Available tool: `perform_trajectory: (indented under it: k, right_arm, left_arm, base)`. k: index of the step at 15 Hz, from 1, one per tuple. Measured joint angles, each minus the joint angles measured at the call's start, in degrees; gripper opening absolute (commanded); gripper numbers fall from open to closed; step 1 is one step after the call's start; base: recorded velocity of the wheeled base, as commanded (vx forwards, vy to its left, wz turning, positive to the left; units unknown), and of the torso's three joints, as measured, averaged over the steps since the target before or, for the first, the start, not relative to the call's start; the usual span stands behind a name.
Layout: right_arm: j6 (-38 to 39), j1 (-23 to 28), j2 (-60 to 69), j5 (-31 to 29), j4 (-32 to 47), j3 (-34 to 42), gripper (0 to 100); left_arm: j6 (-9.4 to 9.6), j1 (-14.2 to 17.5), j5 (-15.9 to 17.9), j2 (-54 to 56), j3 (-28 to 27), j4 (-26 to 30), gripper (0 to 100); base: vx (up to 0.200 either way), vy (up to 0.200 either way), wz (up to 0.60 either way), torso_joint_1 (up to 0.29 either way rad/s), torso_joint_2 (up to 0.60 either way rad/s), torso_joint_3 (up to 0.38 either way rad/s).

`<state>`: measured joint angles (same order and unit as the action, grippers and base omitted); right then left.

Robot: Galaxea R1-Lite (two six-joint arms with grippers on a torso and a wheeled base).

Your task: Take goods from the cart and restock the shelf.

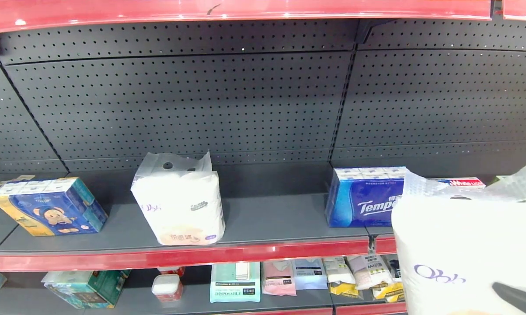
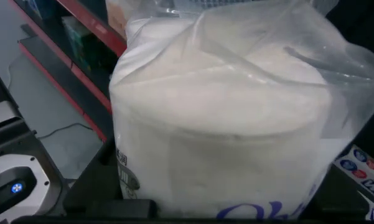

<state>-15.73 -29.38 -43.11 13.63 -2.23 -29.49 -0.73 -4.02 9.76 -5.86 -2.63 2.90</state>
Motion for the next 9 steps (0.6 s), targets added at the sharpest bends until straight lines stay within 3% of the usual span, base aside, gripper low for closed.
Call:
perform_trajectory:
  k: [9]
  right_arm:
    - [5.68,-2.58,-1.51,0.60,-1.54,2.04,0]
  left_arm:
    - [0.57,0.34,-0.05,0.96,0.16,-0.17,100]
  base:
    - [0.000,0.000,0.00,0.000,0.00,0.000]
